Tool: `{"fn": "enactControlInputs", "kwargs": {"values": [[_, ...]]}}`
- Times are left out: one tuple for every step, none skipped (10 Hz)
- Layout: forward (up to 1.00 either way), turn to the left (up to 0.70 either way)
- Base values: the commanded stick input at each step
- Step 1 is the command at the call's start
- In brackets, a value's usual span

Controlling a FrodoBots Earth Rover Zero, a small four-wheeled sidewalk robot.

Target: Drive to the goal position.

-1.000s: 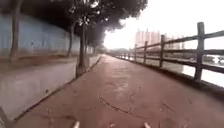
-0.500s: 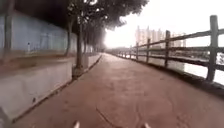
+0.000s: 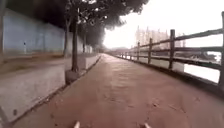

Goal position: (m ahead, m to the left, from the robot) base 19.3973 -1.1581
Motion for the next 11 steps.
{"fn": "enactControlInputs", "kwargs": {"values": [[0.7,0.0],[0.7,0.0],[0.7,0.0],[0.7,0.0],[0.7,0.0],[0.7,0.0],[0.7,0.0],[0.7,0.0],[0.7,0.0],[0.7,0.0],[0.7,0.0]]}}
